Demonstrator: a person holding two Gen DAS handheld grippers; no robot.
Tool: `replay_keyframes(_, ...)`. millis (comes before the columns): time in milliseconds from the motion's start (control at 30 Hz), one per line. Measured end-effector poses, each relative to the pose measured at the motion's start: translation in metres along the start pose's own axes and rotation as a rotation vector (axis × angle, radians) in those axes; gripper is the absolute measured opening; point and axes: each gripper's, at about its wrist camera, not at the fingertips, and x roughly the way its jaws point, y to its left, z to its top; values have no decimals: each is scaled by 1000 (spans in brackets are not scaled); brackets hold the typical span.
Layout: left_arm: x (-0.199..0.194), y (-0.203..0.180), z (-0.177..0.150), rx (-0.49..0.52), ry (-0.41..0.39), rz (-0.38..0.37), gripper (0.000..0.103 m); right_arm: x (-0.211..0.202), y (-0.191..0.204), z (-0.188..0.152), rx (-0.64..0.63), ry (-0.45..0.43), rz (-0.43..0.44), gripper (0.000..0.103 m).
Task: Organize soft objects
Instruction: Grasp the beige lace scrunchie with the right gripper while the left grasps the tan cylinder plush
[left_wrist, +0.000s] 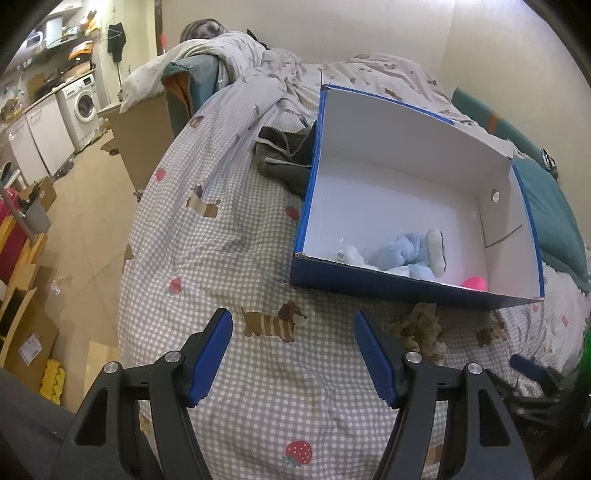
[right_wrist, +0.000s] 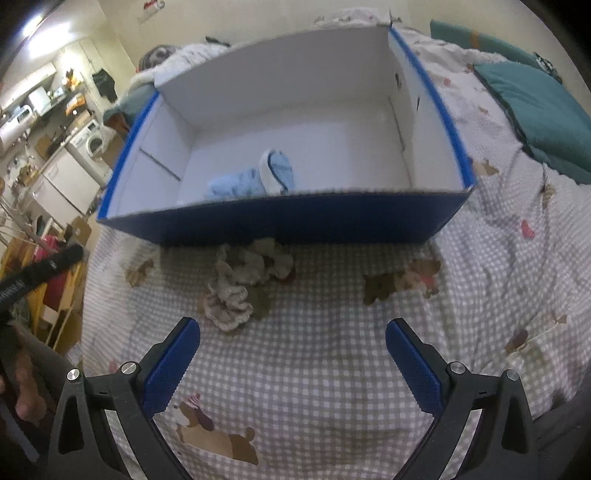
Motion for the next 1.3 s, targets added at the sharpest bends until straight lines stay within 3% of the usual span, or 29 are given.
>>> replay_keyframes(33,1,0,0,-3,7,-2,65,4,1,0,-2,12,6,103)
replay_keyframes(267,12,-1,0,-26,52,-12,65,32,27,13,-71,58,82,73)
replay_keyframes(333,15,-4,-1,-15,60,-11,65,41,35,17,-81,57,90,69)
replay_keyframes(433,20,-7,-2,-3,73,-4,65,58,42,20,-80,89,93,36)
replay_keyframes(567,29,-9,-4,-2,104,1,65,54,39,19,-76,70,79,20)
replay_keyframes(867,44,-27,-6,26,150,-16,65,-9,15,19,22,5,131,16)
replay_keyframes(967,53,-36,-9,48,177,-26,65,-31,3,20,35,-49,82,16)
replay_keyframes(1200,85,-74,-26,149,312,-151,65,-23,-14,18,101,-50,52,16)
replay_keyframes(1300,95,-91,-33,230,316,-151,65,-23,-17,19,109,-56,66,16)
